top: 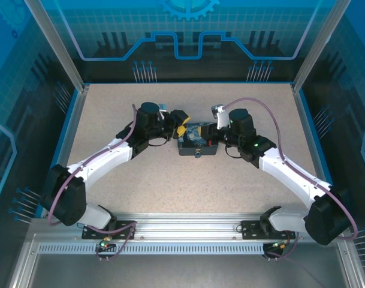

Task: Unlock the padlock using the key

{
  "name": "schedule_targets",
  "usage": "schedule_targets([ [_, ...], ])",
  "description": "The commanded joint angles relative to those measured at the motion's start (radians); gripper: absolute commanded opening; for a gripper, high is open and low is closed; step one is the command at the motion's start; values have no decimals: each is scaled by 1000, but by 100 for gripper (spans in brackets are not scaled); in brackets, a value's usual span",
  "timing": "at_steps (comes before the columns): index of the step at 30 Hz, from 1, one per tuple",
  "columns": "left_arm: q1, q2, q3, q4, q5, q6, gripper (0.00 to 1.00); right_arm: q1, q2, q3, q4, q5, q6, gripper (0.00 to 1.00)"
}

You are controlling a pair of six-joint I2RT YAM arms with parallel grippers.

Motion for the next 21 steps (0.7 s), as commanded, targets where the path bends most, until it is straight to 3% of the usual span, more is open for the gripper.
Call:
schedule_targets([
  [1,-4,-31,19,-46,14,0,46,22,-21,27,-30,40,-48,0],
  [11,-15,-3,54,-73,30,-56,45,154,-8,67,-61,267,-194,0],
  [21,-34,31,87,-79,40,-52,30,263,28,111,-85,465,-335,0],
])
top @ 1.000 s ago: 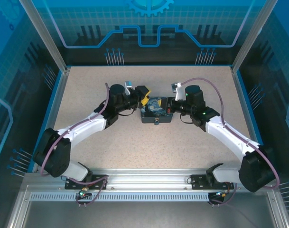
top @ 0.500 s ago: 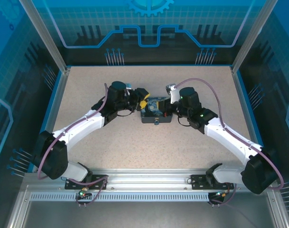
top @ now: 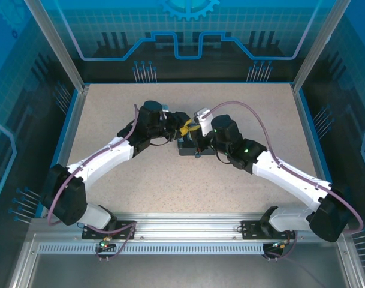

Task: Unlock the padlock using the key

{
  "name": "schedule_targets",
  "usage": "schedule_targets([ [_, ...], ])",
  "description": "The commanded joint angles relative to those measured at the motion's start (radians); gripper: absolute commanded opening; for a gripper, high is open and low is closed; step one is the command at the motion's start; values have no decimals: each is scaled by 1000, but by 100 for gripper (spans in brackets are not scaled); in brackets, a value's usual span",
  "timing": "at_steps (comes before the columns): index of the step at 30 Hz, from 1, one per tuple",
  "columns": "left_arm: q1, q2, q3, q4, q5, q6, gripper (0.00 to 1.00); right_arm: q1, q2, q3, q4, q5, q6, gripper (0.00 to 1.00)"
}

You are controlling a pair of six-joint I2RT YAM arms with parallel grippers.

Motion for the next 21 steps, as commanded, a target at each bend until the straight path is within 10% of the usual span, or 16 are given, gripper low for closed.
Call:
schedule_targets([
  [1,-9,16,36,-23,23,4,27,26,18,28,-20,107,-69,0],
  [21,-9,19,32,-25,15,22,0,37,16,42,-40,154,-78,10],
])
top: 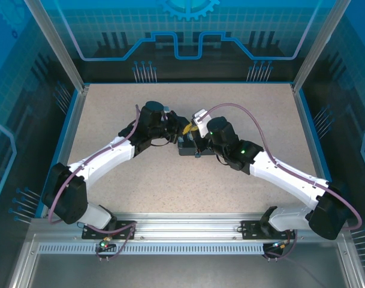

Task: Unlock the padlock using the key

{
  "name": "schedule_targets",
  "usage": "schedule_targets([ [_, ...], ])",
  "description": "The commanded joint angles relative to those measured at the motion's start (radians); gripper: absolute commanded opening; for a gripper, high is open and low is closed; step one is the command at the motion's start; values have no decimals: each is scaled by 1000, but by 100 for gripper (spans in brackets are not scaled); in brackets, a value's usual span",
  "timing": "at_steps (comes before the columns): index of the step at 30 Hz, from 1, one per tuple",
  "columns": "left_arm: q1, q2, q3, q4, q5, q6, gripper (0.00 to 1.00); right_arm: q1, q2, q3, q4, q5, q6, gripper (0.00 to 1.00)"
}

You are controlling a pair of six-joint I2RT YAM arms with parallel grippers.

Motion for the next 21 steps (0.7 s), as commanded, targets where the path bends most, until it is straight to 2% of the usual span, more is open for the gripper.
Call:
schedule_targets([
  [1,-5,10,26,0,12,18,0,6,-3,45,-42,23,12,24],
  [3,-5,12,23,9,5,34,0,-26,-30,40,-63,-6,65,41],
  [6,-5,12,6,50,-19,80,0,-123,-115,-12,-76,-126,195,48],
  [8,-5,9,-12,85,-47,123,0,-201,-175,-54,-74,-222,304,50],
  [13,-9,-7,-92,313,-114,272,0,-387,-246,-130,-36,-466,657,51],
  [16,-18,-15,-119,393,-158,344,0,-419,-227,-144,33,-555,823,51],
  [21,-30,2,-152,507,-190,360,0,-415,-154,-231,224,-622,993,50],
])
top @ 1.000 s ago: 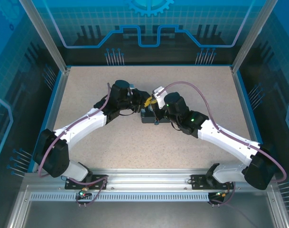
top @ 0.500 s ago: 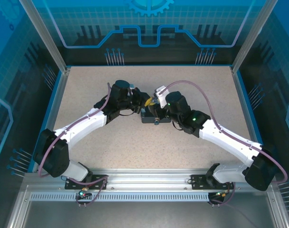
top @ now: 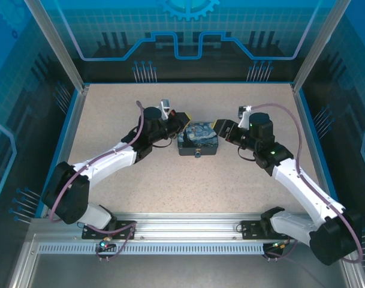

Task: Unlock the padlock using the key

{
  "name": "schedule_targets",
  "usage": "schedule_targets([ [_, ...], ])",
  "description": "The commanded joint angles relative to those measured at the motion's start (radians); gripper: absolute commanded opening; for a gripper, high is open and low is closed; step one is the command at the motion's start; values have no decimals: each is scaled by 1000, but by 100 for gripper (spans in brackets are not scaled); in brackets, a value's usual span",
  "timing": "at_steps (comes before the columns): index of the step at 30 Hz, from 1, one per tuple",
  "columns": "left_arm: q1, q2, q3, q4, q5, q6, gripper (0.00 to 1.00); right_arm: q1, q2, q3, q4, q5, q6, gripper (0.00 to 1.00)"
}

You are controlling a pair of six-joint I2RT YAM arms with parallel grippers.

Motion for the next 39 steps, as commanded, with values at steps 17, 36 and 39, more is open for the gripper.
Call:
schedule_targets([
  [17,-80,29,-116,302,-260,-23,0,83,158,-113,570,-5,436,44],
  [36,-100,44,-147,398,-312,-68,0,145,280,-83,709,11,489,33],
  [39,-102,47,-148,398,-317,-70,0,147,287,-85,728,10,496,28],
])
